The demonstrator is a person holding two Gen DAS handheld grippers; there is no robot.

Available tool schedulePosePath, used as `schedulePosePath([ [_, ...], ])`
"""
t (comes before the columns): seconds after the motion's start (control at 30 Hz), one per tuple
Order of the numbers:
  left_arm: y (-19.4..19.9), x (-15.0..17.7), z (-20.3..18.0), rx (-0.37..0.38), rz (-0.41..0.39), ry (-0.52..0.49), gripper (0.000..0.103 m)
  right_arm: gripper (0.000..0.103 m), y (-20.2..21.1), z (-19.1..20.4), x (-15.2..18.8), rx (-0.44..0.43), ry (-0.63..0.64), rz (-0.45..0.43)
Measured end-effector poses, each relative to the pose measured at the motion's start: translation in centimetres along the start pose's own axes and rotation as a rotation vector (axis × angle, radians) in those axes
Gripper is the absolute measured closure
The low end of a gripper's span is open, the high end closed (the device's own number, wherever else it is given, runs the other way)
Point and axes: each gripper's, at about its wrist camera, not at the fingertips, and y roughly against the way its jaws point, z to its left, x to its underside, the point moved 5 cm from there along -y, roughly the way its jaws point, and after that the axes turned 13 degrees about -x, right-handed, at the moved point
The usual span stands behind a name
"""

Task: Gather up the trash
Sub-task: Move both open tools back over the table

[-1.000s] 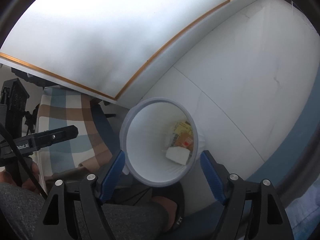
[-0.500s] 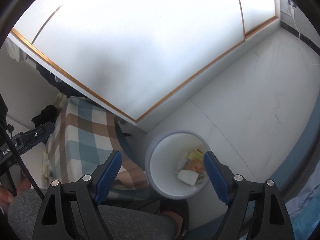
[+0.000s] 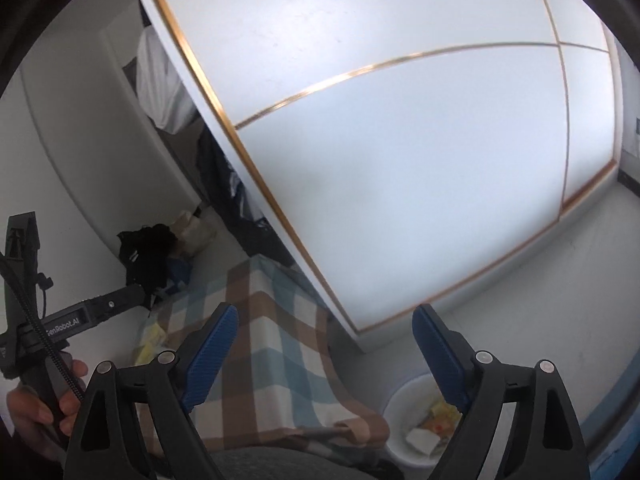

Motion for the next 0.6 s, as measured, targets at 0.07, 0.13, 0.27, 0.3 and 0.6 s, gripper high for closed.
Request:
schedulePosePath([
  [0.07, 1.1, -0.3, 1.4, -0.023, -0.021, 0.029, 0.019, 0.012, -0.3, 2.3, -0.6, -0.032, 0.039, -0.013],
  [0.13, 1.8, -0.6, 3.1, -0.048, -0.047, 0.063, 0.019, 0.011, -0.9, 4.6, -0.9, -0.068, 0.072, -0.015],
  [0.27, 3.0, -0.7, 6.7, -0.090, -0.088, 0.133, 0.018, 0.009, -2.7, 9.0, -0.6, -0.139, 0.131, 0.000],
  [0.3, 3.2, -0.6, 7.8, -0.106, -0.096, 0.152, 0.018, 0.009, -3.3, 10.0, -0.2, -0.153, 0.144, 0.007],
  [0.6, 3.1, 0.5, 15.1, -0.218, -0.124, 0.225, 0.016, 0.009, -9.1, 17.6, 2.9, -0.254, 0.246, 0.102],
])
